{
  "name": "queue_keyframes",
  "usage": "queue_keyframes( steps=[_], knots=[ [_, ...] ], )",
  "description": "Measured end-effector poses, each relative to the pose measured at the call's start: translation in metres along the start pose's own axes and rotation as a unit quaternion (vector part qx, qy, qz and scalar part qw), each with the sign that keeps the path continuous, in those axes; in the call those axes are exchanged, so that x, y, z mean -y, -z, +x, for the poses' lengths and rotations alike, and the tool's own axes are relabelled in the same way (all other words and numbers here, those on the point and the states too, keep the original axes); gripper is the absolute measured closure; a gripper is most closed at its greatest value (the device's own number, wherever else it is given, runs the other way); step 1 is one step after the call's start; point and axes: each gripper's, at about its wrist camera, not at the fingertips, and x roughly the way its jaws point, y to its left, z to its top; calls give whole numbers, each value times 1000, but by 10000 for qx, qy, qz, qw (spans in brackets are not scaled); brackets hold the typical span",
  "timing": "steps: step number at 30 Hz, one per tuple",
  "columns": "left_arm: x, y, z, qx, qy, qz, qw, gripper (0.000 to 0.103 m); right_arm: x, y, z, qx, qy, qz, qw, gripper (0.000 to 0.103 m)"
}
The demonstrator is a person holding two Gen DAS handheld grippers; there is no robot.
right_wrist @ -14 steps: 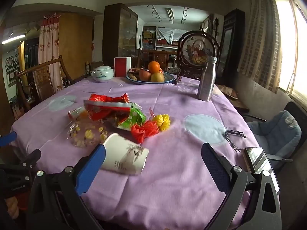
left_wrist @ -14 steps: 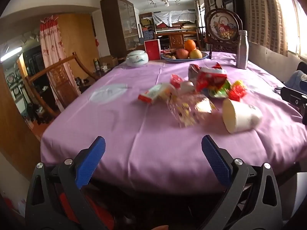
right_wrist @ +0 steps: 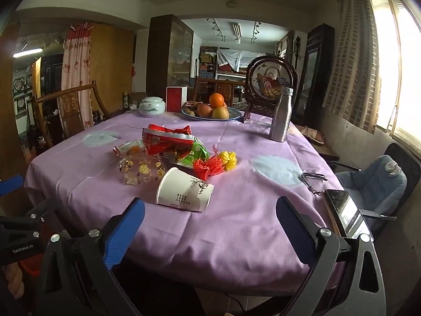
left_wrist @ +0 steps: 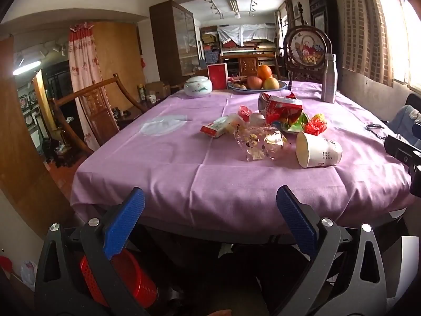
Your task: Collect trash
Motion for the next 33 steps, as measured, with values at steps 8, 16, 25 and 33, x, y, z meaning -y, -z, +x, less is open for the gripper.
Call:
queue_keyframes(
  steps=[8, 16, 25, 33],
  knots=[
    [-3, 1, -5, -169, -123, -63, 9998, 7, -1, 1, -7, -28, -63, -17, 10000, 6],
    [1, 3, 2, -231, -230, -30, 9995, 7, -8, 5, 1, -140, -129, -67, 9998, 6],
    [3, 6, 6, -278, -325, -19, 9991, 6, -12, 7, 9, -237, -235, -84, 9994, 6],
    [4, 7, 7, -290, -356, 7, 9989, 7, -14, 8, 12, -269, -272, -90, 9992, 6]
  ],
)
